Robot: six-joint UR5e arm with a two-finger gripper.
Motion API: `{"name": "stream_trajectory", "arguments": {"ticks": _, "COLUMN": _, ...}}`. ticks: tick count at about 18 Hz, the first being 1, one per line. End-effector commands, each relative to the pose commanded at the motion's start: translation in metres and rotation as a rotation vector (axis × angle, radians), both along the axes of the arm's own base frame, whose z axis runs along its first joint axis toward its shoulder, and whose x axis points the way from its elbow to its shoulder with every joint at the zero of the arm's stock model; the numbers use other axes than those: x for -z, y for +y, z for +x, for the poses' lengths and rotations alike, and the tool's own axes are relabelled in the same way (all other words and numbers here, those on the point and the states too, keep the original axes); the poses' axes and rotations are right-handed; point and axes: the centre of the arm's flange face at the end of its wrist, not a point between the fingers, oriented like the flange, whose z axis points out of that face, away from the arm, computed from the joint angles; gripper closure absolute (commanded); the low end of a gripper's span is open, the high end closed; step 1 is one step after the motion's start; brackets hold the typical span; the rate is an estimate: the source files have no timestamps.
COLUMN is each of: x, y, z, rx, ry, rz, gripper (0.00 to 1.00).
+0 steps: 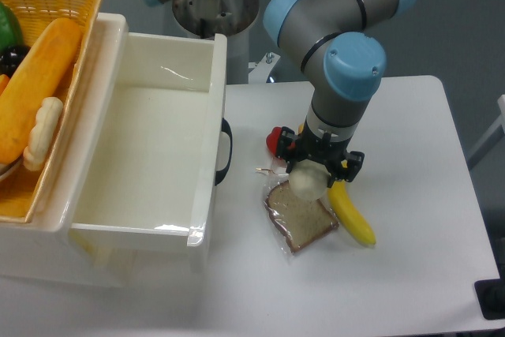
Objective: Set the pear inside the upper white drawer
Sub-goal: 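Grasp the pale pear with the gripper and lift it off the table, then carry the held pear over the open white drawer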
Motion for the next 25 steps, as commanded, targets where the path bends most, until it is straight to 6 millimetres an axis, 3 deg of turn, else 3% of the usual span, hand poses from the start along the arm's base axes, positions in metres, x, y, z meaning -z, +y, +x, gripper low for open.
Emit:
{"name": "stream_trajectory", "arguments": {"ticks": 6, "x": -0.007, "y": -0.002, "z": 0.000, "rx": -0.018, "ry": 0.006, "rz": 0.006, "gripper": 0.44}}
{"name": "stream_trajectory", "arguments": {"ticks": 18, "x": -0.039, "y": -0.039, "z": 0.006, "rx": -0.084, "ry": -0.058, "rz": -0.012, "gripper": 0.44}}
{"name": "stream_trajectory", "arguments": {"ticks": 21, "x": -0.060, "y": -0.061, "z": 0.011, "rx": -0.115, "ry": -0.072, "rz": -0.016, "gripper": 0.44}}
{"name": "stream_trajectory", "arguments": {"ticks": 25, "x": -0.082, "y": -0.075, "z": 0.025, "rx": -0.127, "ry": -0.083, "rz": -0.016, "gripper": 0.44}}
